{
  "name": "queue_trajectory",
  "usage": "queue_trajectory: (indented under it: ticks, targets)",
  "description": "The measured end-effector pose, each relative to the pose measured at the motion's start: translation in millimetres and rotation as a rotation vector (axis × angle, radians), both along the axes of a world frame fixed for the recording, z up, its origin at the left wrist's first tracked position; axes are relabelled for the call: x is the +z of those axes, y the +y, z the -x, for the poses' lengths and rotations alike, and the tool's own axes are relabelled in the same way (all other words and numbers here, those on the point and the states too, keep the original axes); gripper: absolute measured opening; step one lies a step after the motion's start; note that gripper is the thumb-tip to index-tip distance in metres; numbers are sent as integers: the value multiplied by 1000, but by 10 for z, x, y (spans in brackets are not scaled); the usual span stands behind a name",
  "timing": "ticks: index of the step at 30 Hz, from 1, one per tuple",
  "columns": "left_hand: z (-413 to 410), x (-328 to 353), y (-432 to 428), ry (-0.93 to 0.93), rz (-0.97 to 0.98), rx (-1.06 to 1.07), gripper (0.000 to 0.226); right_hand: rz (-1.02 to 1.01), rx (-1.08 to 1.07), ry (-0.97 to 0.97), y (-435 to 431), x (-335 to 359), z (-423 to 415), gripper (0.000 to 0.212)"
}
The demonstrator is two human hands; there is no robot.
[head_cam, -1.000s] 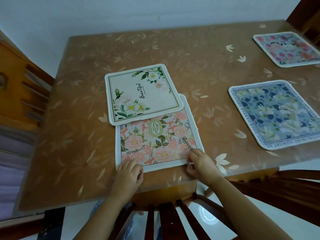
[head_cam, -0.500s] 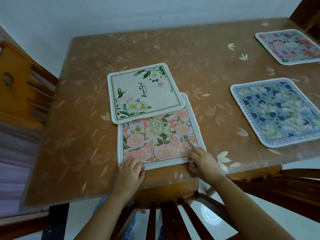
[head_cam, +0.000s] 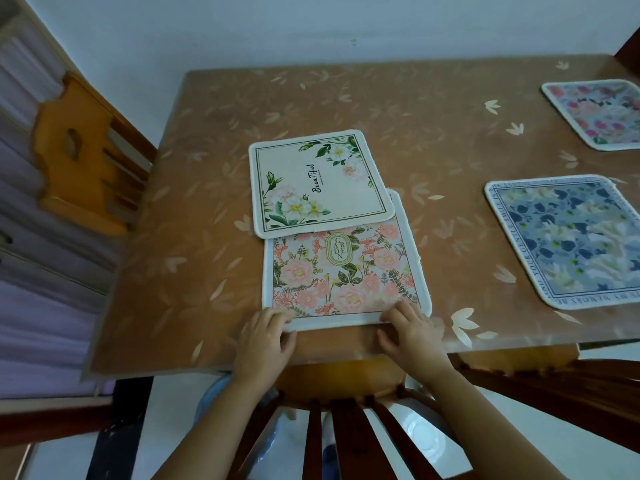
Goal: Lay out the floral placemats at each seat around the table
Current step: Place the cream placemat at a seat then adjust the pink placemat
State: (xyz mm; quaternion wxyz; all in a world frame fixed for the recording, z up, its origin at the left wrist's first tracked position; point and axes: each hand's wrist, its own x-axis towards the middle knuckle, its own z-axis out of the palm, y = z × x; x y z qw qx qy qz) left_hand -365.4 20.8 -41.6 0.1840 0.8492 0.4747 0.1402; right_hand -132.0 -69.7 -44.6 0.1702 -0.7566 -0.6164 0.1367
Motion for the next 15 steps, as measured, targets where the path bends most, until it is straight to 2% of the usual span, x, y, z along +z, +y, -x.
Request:
queue_trajectory:
  ticks: [3,7,10,15]
  targets:
    - [177,154,39,-6,-50,7,20,-4,42,16,62,102,281,18]
    - [571,359,-2,45,-136,-11,26,-19,85,-7,177,279,789,27]
    - [959,502,-70,87,-183,16,31,-7,144,-69,263,435,1304,36]
    - [1734,727,-200,47,-218,71,36,-22,168,-132,318,691,2286,40]
